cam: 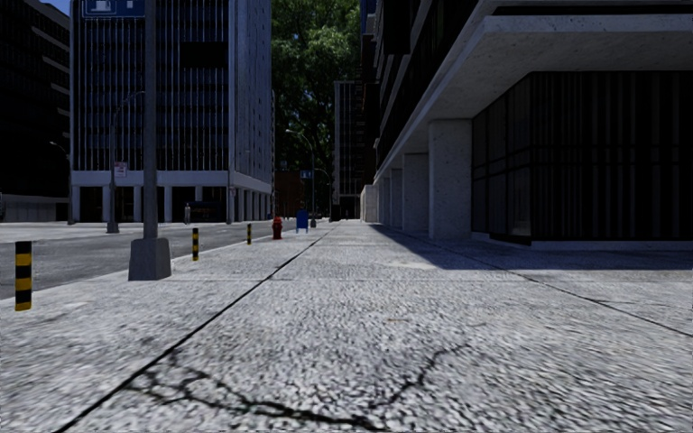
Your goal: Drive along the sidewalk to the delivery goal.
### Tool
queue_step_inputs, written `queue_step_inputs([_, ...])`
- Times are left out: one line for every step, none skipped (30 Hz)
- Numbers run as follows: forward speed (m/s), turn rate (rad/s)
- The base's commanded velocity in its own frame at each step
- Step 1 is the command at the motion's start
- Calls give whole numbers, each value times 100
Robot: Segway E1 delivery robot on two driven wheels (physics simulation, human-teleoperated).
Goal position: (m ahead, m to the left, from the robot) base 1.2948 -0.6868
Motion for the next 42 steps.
queue_step_inputs([151,-21])
queue_step_inputs([148,-40])
queue_step_inputs([148,-51])
queue_step_inputs([148,-51])
queue_step_inputs([147,-55])
queue_step_inputs([147,-55])
queue_step_inputs([146,-55])
queue_step_inputs([143,-55])
queue_step_inputs([139,-55])
queue_step_inputs([133,-51])
queue_step_inputs([120,-48])
queue_step_inputs([114,-46])
queue_step_inputs([114,-46])
queue_step_inputs([111,-45])
queue_step_inputs([111,-45])
queue_step_inputs([109,-45])
queue_step_inputs([107,-45])
queue_step_inputs([106,-45])
queue_step_inputs([103,-45])
queue_step_inputs([96,-45])
queue_step_inputs([96,-45])
queue_step_inputs([91,-45])
queue_step_inputs([83,-45])
queue_step_inputs([78,-45])
queue_step_inputs([74,-45])
queue_step_inputs([73,-45])
queue_step_inputs([72,-45])
queue_step_inputs([71,-45])
queue_step_inputs([69,-45])
queue_step_inputs([65,-45])
queue_step_inputs([65,-45])
queue_step_inputs([55,-45])
queue_step_inputs([41,-44])
queue_step_inputs([30,-41])
queue_step_inputs([26,-37])
queue_step_inputs([26,-35])
queue_step_inputs([25,-34])
queue_step_inputs([25,-30])
queue_step_inputs([25,0])
queue_step_inputs([25,0])
queue_step_inputs([25,0])
queue_step_inputs([25,0])
